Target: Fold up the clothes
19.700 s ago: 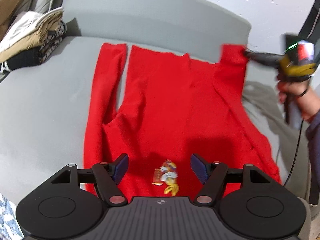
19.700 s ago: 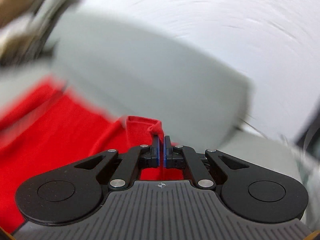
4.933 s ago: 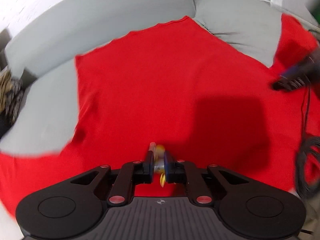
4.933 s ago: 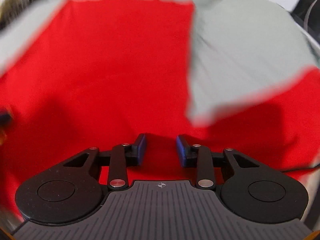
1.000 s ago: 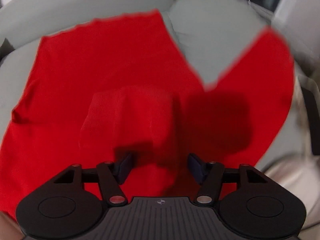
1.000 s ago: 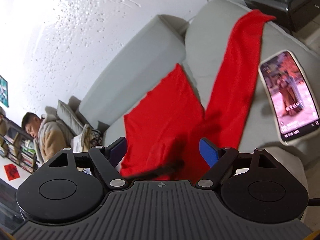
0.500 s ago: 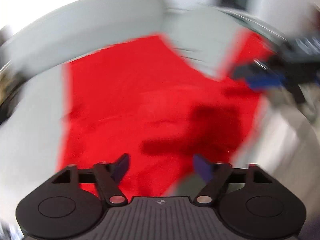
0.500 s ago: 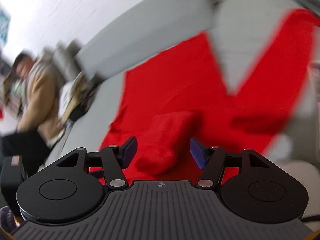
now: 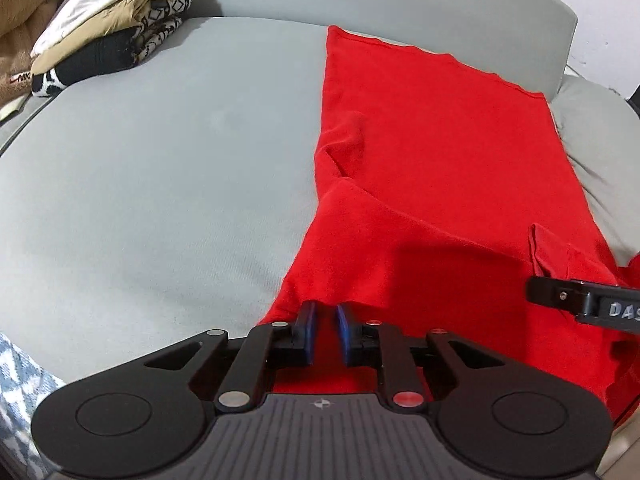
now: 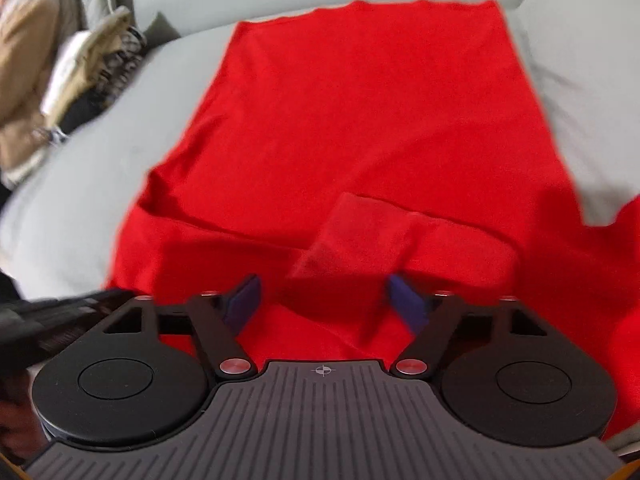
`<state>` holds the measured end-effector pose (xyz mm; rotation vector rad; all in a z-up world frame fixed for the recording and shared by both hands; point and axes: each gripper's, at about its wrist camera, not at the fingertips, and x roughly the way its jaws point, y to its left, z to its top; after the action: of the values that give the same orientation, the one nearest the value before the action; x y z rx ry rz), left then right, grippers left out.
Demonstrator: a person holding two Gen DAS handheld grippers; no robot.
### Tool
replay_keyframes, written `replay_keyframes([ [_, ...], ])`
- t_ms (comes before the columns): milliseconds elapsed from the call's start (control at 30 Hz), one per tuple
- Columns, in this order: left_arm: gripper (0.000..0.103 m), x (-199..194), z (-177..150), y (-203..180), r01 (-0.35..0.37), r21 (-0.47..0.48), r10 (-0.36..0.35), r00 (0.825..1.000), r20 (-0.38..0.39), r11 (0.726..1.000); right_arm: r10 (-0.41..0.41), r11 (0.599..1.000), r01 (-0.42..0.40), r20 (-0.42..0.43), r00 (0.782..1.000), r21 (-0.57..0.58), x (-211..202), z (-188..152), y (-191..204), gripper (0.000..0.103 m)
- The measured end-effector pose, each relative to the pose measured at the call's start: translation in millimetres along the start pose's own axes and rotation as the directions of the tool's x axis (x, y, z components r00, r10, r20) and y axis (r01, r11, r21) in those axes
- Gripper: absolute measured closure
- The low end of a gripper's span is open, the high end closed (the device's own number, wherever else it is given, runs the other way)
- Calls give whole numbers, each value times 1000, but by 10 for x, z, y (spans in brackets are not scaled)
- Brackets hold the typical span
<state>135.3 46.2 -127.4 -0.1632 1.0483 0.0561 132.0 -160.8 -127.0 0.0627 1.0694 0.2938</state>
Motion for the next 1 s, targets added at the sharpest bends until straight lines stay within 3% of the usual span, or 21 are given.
replay_keyframes([
  [67, 85, -14, -52, 1, -1, 9, 1, 1000, 7, 1000, -17, 999, 16, 31, 999, 37, -90, -21, -92, 95],
  [133, 85, -35, -65, 10, 1, 3, -1, 1000, 6, 1000, -19, 997, 13, 76, 997, 81, -282, -96, -279, 95],
  [233, 85, -54, -64, 45, 8, -15, -8, 1000, 1, 1000, -94, 990, 76, 150, 984, 121, -607, -257, -595, 95],
  [333, 85, -33, -55, 94, 18, -36, -18, 1000, -1, 999, -171, 965, 134, 156, 973, 224, -828, -433, -1062, 95],
  [400, 85, -31, -54, 93, 16, -36, -16, 1000, 0, 999, -192, 942, 155, 98, 976, 298, -887, -561, -1389, 92],
  [433, 85, -31, -53, 85, 12, -33, -13, 1000, -1, 999, -203, 924, 167, 70, 977, 344, -908, -625, -1536, 85],
  [500, 85, -30, -51, 74, 7, -27, -7, 1000, -1, 1000, -225, 899, 184, 59, 972, 398, -995, -715, -1722, 87],
  [533, 85, -30, -49, 70, 5, -25, -5, 1000, -1, 1000, -231, 895, 187, 63, 971, 404, -1037, -734, -1754, 83],
  [600, 85, -32, -46, 62, 1, -17, -1, 1000, 0, 1000, -233, 898, 185, 77, 969, 398, -1120, -752, -1777, 69],
  [633, 85, -43, -40, 57, 0, -10, 0, 1000, 0, 1000, -250, 901, 197, 89, 964, 387, -1166, -747, -1744, 55],
  [667, 85, -87, -38, 56, -3, -11, 3, 1000, 0, 1000, -271, 901, 215, 103, 957, 376, -1212, -740, -1700, 48],
  [733, 86, -197, -39, 58, -8, -19, 8, 1000, 2, 1000, -313, 901, 250, 132, 940, 354, -1304, -725, -1614, 48],
  [867, 85, -529, -126, 80, 15, -23, -14, 997, 72, 1000, -270, 932, 206, 195, 943, 297, -1408, -724, -1403, 49],
  [933, 85, -574, -117, 123, -43, -44, 48, 993, 110, 998, -184, 958, 133, 189, 964, 255, -1338, -697, -1276, 50],
  [1000, 86, -461, -14, 156, -38, -50, 43, 993, 110, 998, -121, 976, 85, 172, 978, 202, -1203, -671, -1127, 53],
])
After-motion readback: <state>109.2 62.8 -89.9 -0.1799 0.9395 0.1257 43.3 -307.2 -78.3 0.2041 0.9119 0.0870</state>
